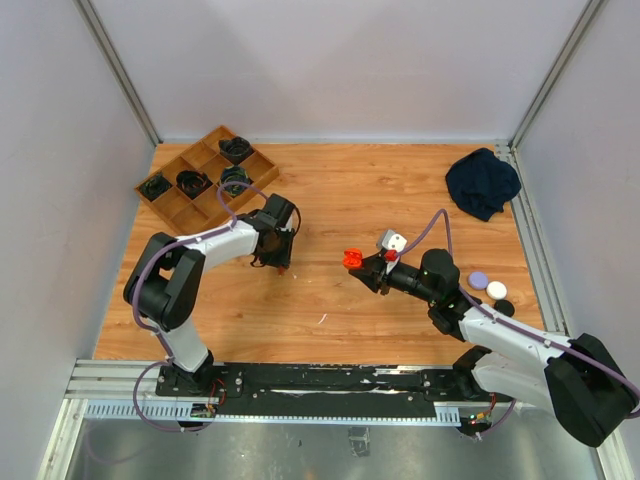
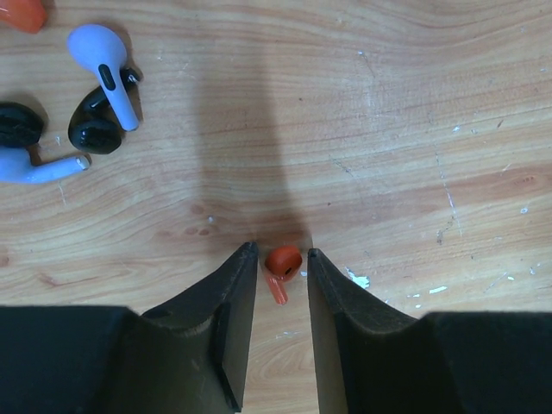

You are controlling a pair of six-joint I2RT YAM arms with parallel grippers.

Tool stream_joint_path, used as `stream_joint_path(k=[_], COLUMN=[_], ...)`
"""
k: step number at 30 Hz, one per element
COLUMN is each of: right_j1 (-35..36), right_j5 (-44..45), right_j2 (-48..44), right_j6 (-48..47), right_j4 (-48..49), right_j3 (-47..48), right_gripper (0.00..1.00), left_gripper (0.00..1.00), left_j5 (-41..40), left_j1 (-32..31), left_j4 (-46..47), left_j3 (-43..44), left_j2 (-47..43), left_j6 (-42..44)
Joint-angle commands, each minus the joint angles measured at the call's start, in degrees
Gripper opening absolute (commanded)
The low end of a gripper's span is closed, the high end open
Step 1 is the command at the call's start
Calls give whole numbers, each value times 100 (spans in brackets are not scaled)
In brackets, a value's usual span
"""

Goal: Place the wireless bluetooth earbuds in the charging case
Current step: Pick up the earbud from the center of the board.

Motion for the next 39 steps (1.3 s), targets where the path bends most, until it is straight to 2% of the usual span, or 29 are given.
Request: stream_joint_path(k=[1,13,29,39], right_j1=[-75,-76,-74,-74], right_j5=[37,37,70,-135], right_j2=[-115,-189,-239,-160], right_j6=[29,39,9,31], right_j4=[45,16,-82,36], right_j3=[18,24,92,244], right_gripper=[9,10,9,10], left_gripper=[35,36,22,19], left_j5=[-21,-458,-602,-799], left_j1=[-75,-312,-451,-639], left_j4=[-189,-581,-669,-393], left_j3=[114,307,201,185], left_j2=[151,425,493,-307], left_j6=[52,86,69,38])
